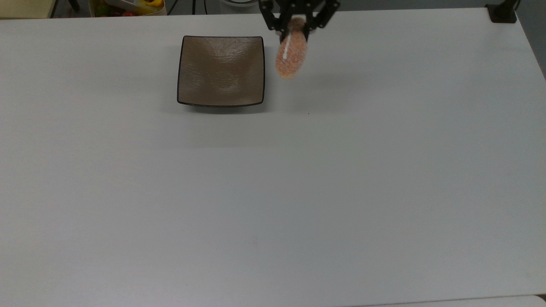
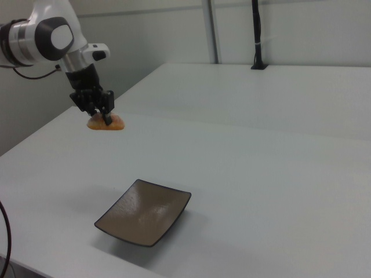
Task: Bread is placed on a ceramic plate
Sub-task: 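Carry the bread roll over to the dark square plate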
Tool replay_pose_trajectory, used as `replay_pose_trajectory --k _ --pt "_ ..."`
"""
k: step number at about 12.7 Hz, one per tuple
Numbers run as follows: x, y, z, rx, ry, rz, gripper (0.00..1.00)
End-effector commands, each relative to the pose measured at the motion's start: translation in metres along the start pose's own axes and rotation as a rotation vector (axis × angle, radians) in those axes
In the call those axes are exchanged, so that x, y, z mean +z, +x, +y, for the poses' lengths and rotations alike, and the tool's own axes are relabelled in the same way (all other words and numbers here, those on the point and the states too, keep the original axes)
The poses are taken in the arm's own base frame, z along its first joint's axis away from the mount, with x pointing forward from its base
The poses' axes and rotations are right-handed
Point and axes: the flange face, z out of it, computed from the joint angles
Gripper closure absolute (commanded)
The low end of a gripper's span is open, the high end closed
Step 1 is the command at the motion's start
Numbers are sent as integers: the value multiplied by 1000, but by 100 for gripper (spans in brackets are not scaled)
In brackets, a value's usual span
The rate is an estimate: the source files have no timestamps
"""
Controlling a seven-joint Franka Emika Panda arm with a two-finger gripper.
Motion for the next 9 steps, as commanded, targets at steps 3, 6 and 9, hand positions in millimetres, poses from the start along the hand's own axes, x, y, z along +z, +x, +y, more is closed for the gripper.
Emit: replay_pose_trajectory --k 3,6,9 --pt "22 -48 68 -111 37 -130 59" --pt "44 -68 103 -98 44 -174 59" --pt "62 -87 127 -160 62 -202 58"
